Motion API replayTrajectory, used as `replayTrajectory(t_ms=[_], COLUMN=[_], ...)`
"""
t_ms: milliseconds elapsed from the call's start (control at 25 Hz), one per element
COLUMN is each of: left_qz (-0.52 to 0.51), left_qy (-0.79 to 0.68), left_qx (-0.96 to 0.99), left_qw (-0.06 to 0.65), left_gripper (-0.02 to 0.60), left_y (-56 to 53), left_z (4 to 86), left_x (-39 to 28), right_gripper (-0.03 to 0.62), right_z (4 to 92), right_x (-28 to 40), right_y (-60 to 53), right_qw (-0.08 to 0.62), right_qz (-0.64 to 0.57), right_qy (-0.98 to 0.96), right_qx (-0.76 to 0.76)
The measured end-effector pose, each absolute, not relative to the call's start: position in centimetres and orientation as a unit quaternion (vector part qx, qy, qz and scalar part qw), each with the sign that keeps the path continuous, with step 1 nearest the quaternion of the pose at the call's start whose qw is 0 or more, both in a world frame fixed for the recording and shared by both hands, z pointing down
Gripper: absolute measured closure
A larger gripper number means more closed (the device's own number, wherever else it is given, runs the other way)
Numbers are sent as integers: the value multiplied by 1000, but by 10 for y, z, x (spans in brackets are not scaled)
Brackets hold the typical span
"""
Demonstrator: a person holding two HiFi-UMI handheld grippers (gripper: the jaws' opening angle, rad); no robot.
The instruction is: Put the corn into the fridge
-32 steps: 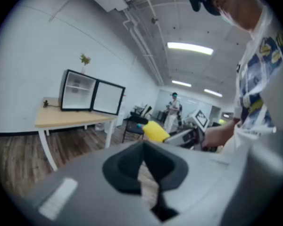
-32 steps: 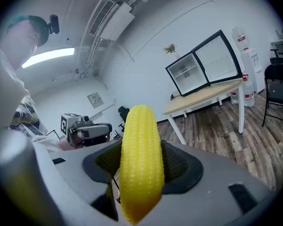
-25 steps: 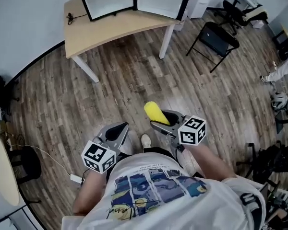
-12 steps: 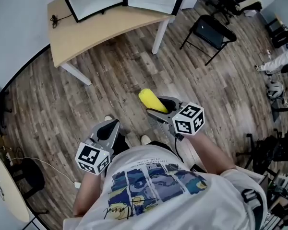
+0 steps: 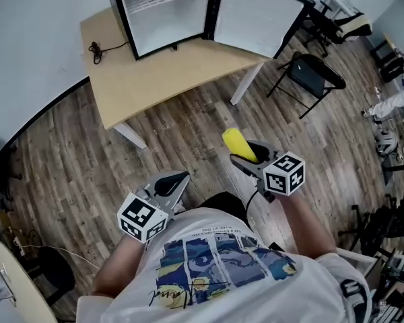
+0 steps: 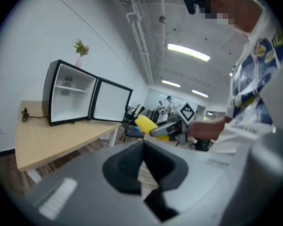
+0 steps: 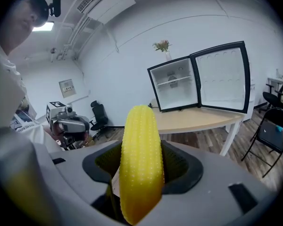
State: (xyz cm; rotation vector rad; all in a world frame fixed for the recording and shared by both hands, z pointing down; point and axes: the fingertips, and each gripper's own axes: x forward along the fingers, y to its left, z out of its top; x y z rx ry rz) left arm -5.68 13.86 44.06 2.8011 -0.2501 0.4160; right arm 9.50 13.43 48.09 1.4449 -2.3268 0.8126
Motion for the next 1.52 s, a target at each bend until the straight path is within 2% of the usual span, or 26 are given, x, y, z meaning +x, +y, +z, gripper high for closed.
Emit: replayTrajectory(t_ms=[240,480,840,1160,1520], left_qz=[142,135,131,135,127], left_qy=[-97,-132,-207,-264,-335], left_qx=[972,968,961,948,926], left_qw=[160,165,131,118,118], left_gripper=[572,572,572,572,572], left_y=[62,-16,-134,-182,-217], left_z=[439,446,422,425,420], left_x=[-75,-51,-7,11,-3], right_gripper=[344,344,344,344,344], right_z=[476,474,440,420,410], right_x=[93,124,170,178,178], right_y=[46,-58,-238,-356,-465], right_qw=[143,192,230,256,291], right_qz=[283,244,192,152,110], right_qy=[-797,-806,-834,-853,-852], right_qx=[515,504,463,429,421])
